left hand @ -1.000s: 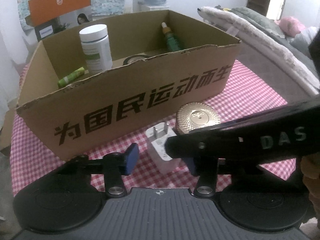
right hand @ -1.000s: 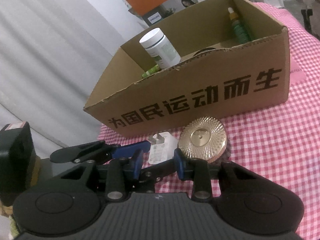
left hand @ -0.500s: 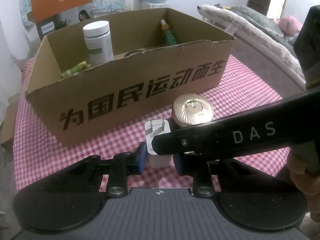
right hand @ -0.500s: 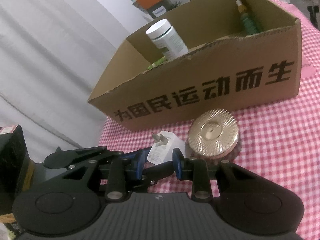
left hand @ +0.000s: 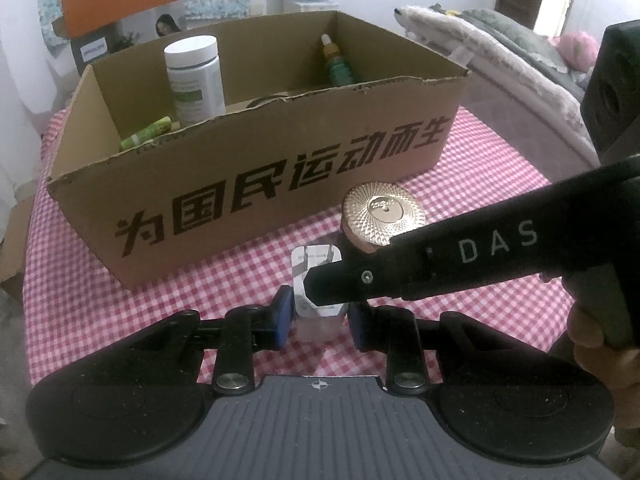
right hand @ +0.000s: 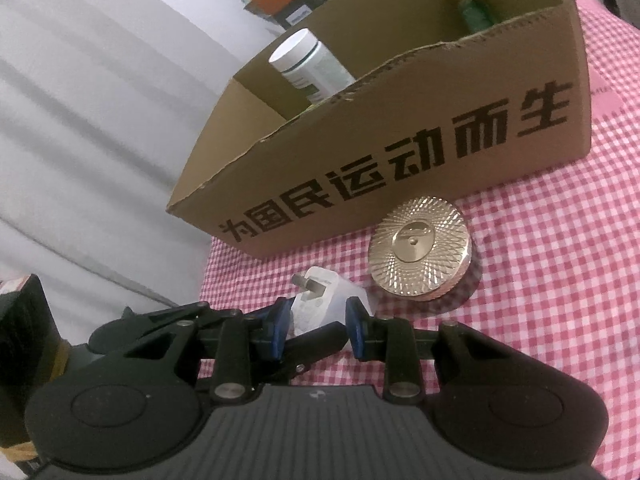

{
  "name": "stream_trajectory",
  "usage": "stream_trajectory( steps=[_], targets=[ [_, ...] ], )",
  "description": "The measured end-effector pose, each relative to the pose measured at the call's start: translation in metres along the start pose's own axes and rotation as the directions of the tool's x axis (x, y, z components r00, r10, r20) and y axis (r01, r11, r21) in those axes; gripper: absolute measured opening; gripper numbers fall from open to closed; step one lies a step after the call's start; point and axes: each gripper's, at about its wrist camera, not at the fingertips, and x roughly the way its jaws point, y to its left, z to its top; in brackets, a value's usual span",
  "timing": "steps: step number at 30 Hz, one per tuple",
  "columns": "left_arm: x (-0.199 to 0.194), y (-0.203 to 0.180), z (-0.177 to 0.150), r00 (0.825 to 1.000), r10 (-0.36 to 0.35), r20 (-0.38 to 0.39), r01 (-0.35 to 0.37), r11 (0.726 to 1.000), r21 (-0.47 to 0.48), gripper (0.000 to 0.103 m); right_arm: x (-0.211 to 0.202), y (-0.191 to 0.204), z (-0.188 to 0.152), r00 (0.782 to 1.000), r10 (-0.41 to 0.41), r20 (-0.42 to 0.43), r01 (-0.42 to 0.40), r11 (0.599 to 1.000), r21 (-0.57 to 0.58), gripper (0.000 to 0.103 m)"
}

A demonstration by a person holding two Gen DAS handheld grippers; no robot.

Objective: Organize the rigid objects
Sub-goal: 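Lift the white plug with the right gripper and carry it over the box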

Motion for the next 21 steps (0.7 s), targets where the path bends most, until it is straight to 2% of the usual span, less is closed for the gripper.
stream_trajectory(
  steps=[9, 21],
  targets=[
    [0.011, 0.0, 0.003, 1.0, 0.011, -0.022, -0.011, 1.0, -0.003, 0.028, 0.006, -0.009, 0.001, 1.0, -0.001, 0.002, 0.001, 0.998, 0.056, 0.035],
    [0.006, 0.004, 0.001, 1.0, 0.02, -0.01, -0.02, 0.999, -0.032, 0.026, 0.01, -0.005, 0.001, 1.0, 0.005, 0.009, -0.006, 0.999, 0.042, 0.033]
  ],
)
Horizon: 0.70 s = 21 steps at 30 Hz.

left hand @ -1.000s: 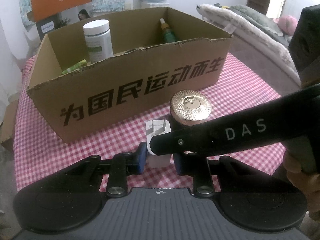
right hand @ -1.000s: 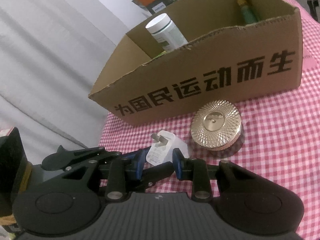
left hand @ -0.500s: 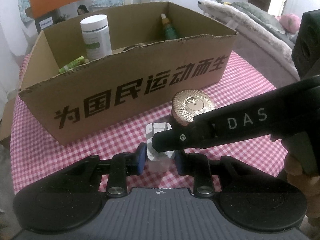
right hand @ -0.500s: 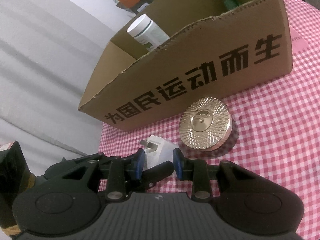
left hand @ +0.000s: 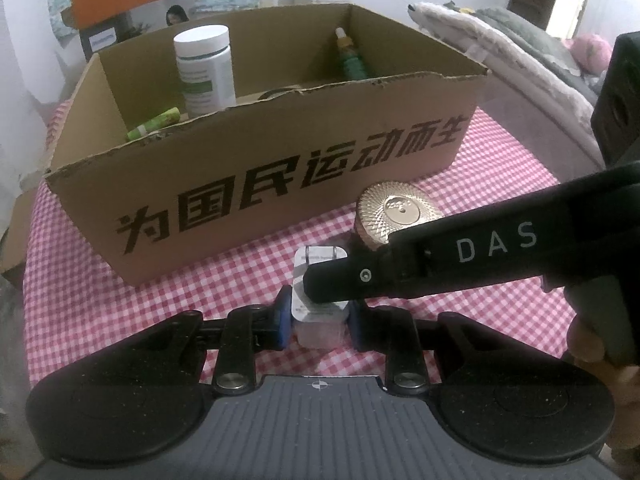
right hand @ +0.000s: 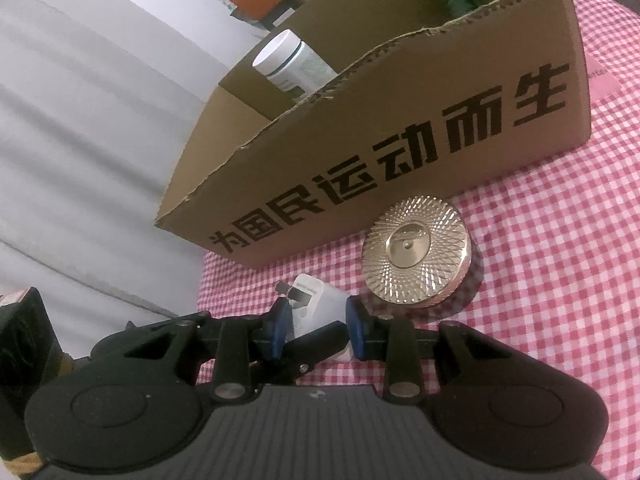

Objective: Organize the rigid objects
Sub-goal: 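Lift the white plug with the right gripper and carry it over the box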

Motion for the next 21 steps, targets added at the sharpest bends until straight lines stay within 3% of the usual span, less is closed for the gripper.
stream_trajectory(
  steps=[21],
  targets=[
    [-0.057, 0.003, 0.003, 0.988, 0.043, 0.149, -0.04, 0.999, -0.023, 0.026, -0.023, 0.055, 0.002, 0.996, 0.048, 0.078, -0.037, 0.99, -0.14, 0.034]
  ],
)
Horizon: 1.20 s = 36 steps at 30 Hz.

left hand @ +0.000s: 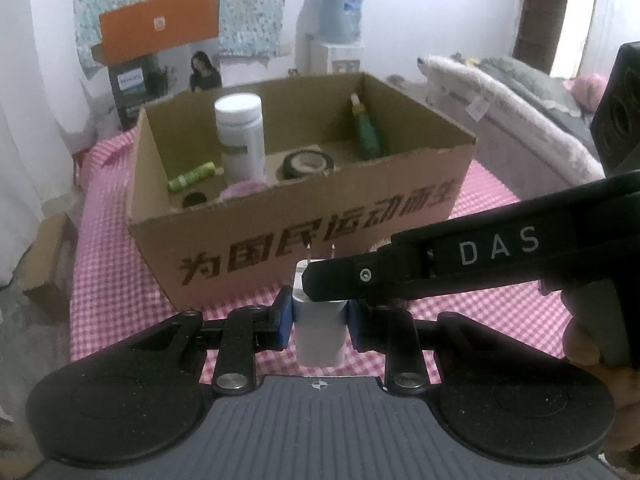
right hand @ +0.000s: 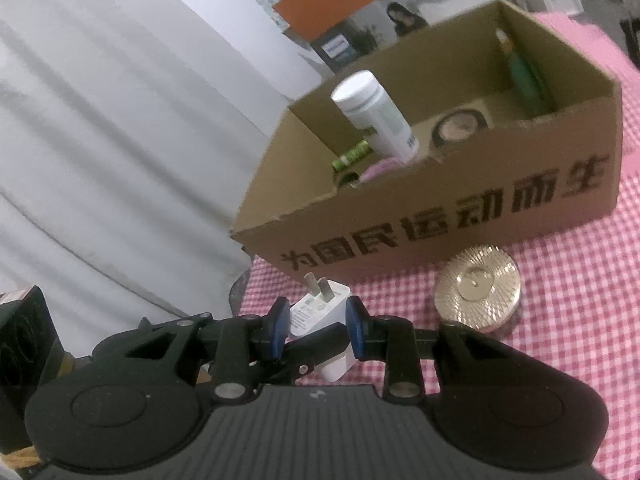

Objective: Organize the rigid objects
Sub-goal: 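Lift the white plug with the right gripper and carry it over the box, then lower the white plug into the box and open the right gripper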

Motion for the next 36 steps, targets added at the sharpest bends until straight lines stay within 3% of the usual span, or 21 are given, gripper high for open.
stream_trajectory(
  steps=[8, 18, 27, 36],
  targets=[
    [-0.017, 0.004, 0.024, 0.997, 0.002, 0.08, -0.003, 1.0, 0.007, 0.026, -0.015, 0.02, 0.021, 0.998, 0.016, 0.055, -0.012, 0.997, -0.072, 0.034],
    [-0.005, 0.012, 0.085, 0.989, -0.035, 0.144, 0.034, 0.999, 0.013, 0.026, -0.03, 0.029, 0.083, 0.992, 0.014, 0.127, 0.007, 0.988, -0.156, 0.034],
    [0.071, 0.019, 0.124, 0.996, -0.092, 0.014, 0.092, 0.995, -0.023, 0.026, 0.005, -0.021, 0.141, 0.997, -0.045, 0.055, 0.05, 0.995, -0.088, 0.034],
    [0.132, 0.026, 0.127, 0.977, -0.139, -0.161, 0.13, 0.99, -0.061, 0.026, 0.051, -0.078, 0.159, 0.991, -0.083, -0.105, 0.084, 0.996, 0.011, 0.034]
  ],
)
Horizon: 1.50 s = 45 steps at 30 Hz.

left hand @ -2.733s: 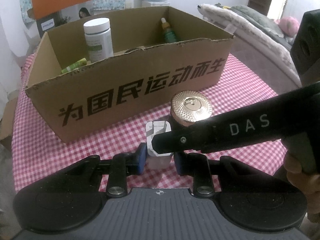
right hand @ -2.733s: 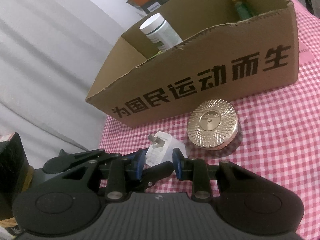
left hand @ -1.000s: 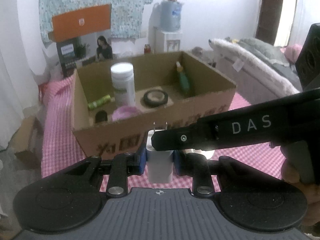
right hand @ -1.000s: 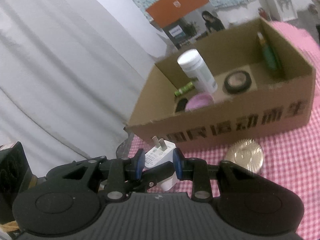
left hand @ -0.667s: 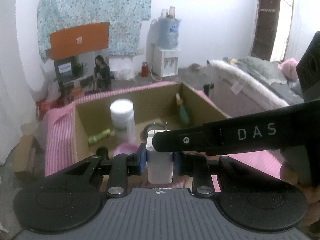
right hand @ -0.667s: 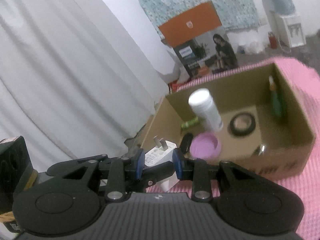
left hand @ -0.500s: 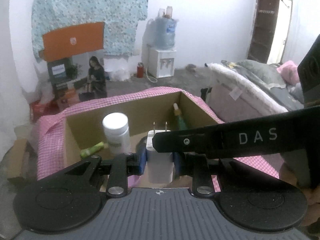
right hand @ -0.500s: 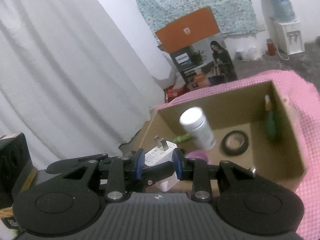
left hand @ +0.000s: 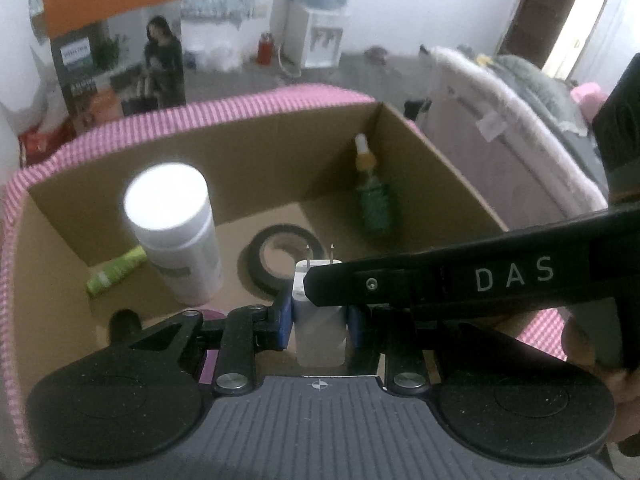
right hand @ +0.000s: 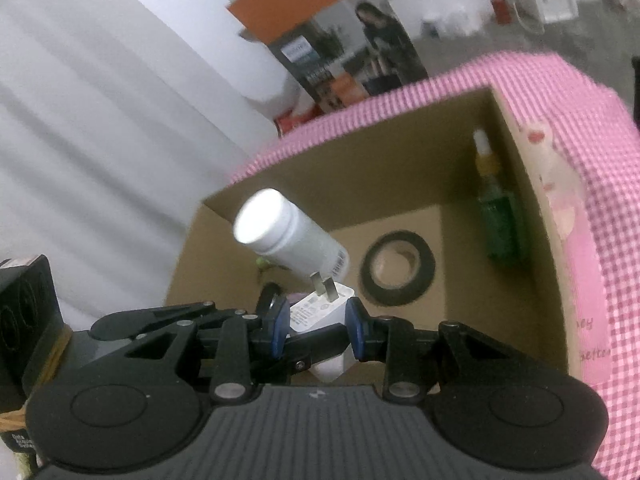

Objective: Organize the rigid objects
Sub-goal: 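Lower the white plug into the box and open the right gripper, then move the right gripper to the gold-lidded jar and grasp its lid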

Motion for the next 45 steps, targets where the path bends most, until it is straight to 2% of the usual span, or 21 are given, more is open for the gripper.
stream_trajectory(
  steps=[9, 17, 18, 25, 29, 31, 39, 45],
  targets=[
    [0.019, 0.009, 0.0, 0.994, -0.023, -0.105, 0.018, 0.999, -0.049, 0.028, 0.022, -0.013, 0.001, 0.996, -0.006, -0.089, 0.008, 1.0, 0.021, 0.034],
    [0.014, 0.007, -0.002, 0.996, -0.027, -0.081, 0.023, 0.999, -0.045, 0.029, 0.022, -0.011, 0.0, 0.996, -0.007, -0.092, 0.009, 1.0, 0.02, 0.034],
    [0.013, 0.006, -0.002, 0.997, -0.027, -0.074, 0.024, 0.999, -0.046, 0.032, 0.02, -0.01, 0.0, 0.996, -0.004, -0.087, 0.006, 1.0, 0.02, 0.034],
    [-0.015, -0.002, -0.003, 1.0, 0.006, 0.017, -0.006, 1.0, -0.027, 0.065, -0.005, -0.003, -0.004, 1.0, 0.01, -0.008, -0.01, 1.0, 0.006, 0.035],
    [-0.038, -0.004, -0.007, 0.998, 0.018, 0.067, -0.017, 1.0, -0.02, 0.074, -0.033, 0.005, -0.015, 0.997, 0.033, 0.067, -0.033, 0.999, -0.006, 0.036],
    [-0.049, -0.004, -0.012, 0.996, 0.01, 0.093, -0.009, 1.0, -0.02, 0.079, -0.048, 0.01, -0.025, 0.994, 0.043, 0.103, -0.042, 0.999, -0.012, 0.041],
    [-0.079, -0.01, -0.04, 0.99, 0.001, 0.14, 0.0, 1.0, -0.012, 0.081, -0.096, 0.014, -0.072, 0.975, 0.056, 0.214, -0.058, 0.998, 0.004, 0.043],
    [-0.083, -0.013, -0.067, 0.992, 0.006, 0.128, -0.006, 1.0, -0.006, 0.082, -0.111, 0.002, -0.099, 0.97, 0.061, 0.236, -0.076, 0.996, 0.055, 0.043]
  ],
)
